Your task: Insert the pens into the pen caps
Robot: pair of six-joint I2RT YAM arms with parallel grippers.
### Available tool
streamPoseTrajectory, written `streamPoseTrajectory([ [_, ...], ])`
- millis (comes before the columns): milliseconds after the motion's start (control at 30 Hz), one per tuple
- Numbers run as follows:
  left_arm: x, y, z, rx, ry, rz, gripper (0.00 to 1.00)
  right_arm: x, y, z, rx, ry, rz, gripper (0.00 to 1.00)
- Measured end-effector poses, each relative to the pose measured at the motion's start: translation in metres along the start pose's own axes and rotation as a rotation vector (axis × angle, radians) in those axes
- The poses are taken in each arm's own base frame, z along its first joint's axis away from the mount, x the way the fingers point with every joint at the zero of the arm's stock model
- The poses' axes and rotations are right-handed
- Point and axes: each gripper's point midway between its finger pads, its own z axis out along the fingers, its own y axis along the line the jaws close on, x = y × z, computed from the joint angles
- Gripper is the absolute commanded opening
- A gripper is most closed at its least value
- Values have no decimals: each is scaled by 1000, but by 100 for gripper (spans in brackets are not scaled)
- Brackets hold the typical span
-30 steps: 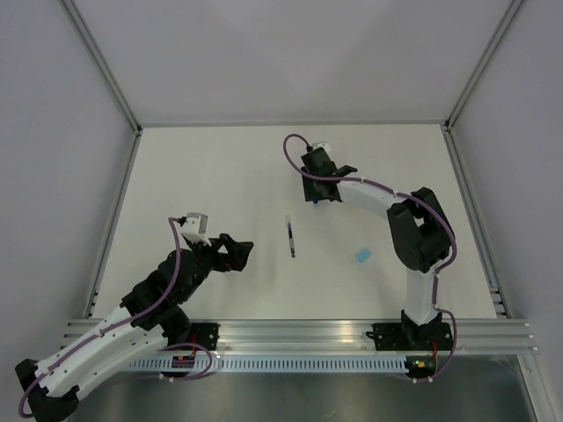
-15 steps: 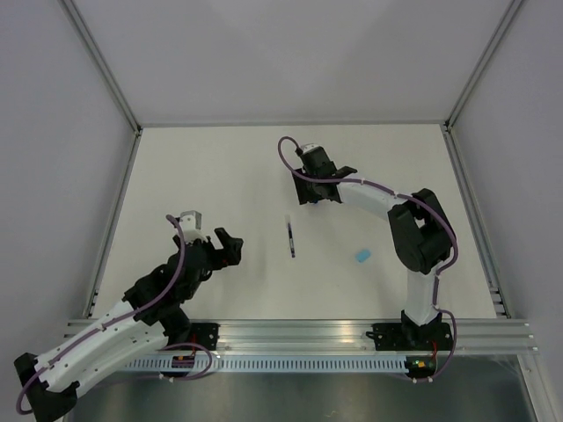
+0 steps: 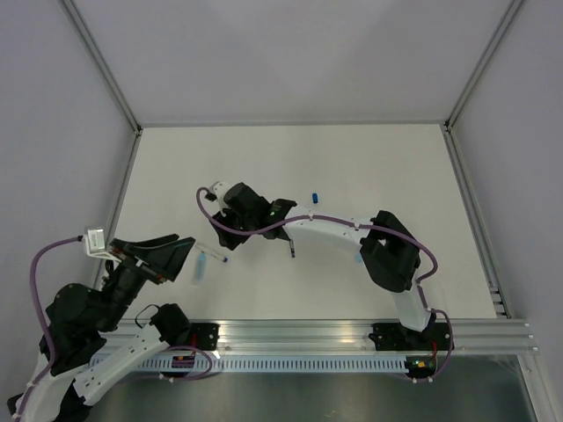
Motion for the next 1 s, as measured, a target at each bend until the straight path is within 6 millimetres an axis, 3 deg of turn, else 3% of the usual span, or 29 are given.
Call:
streamPoseTrajectory([
  [133,-9,4,-24,20,-27,-17,98,12,19,20,-12,35,-29,59],
  [367,5,23,-34,-39,27,-3,98,26,35,57,17,96,-74,58],
  [667,7,32,-38,-79,38,2,99,65,21,78,95,194,-95,53],
  [767,7,32,-38,-79,38,1,100,65,17,80,117,192,-100,48],
  [867,7,32,-38,-80,37,1,99,66,13,81,139,194,-103,36],
  [900,7,32,-38,-80,36,1,99,67,12,81,144,195,-106,22],
  [1000,8,32,-36,-78,35,0,98,66,9,82,161,190,-102,0],
])
